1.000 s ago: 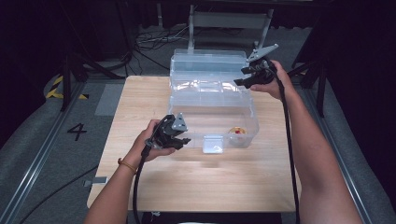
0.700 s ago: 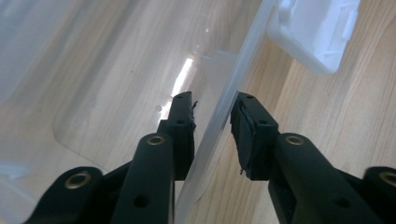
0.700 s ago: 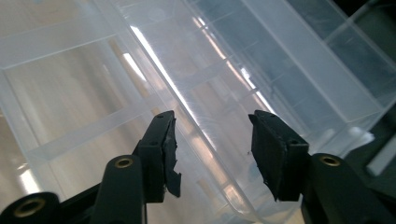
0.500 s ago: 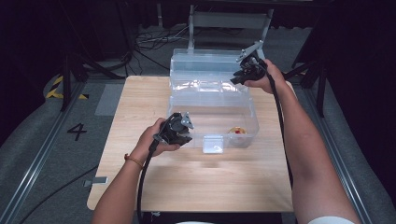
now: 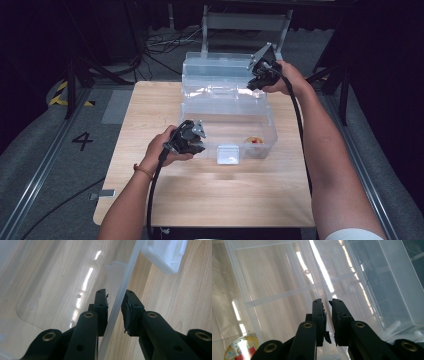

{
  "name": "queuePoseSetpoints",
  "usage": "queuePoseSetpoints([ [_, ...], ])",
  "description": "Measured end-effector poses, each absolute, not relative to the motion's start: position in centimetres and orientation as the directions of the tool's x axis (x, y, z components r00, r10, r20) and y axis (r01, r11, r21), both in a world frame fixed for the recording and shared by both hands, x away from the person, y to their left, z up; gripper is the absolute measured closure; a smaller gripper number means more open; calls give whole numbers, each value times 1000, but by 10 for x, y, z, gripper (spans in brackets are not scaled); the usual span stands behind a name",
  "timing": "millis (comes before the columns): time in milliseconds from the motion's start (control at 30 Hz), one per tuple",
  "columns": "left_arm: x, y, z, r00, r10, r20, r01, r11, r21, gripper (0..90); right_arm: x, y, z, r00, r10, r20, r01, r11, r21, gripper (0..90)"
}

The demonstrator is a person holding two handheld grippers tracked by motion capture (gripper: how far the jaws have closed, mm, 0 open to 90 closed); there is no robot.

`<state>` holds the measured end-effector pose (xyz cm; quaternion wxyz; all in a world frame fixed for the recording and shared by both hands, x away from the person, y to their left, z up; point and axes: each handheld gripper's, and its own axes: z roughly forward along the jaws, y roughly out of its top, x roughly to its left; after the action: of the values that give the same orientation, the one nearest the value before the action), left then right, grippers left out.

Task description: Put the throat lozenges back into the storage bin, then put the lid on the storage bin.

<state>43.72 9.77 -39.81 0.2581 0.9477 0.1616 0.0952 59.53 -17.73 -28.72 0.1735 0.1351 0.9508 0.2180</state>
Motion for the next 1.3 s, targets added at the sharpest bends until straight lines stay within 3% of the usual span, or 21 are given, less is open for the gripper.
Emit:
queuePoseSetpoints([
  [567, 439, 98, -402, 933, 346, 95, 243, -805, 541, 735, 586, -177, -280, -936, 236, -261, 119, 910, 398, 890],
  [767, 441, 97, -404, 935, 347, 76, 250, -794, 554, 731, 581, -181, -278, -945, 182, -273, 57, 910, 410, 900],
  [1300, 439, 96, -405, 935, 340, 99, 234, -804, 547, 727, 540, -184, -278, -933, 182, -309, 20, 886, 462, 900],
])
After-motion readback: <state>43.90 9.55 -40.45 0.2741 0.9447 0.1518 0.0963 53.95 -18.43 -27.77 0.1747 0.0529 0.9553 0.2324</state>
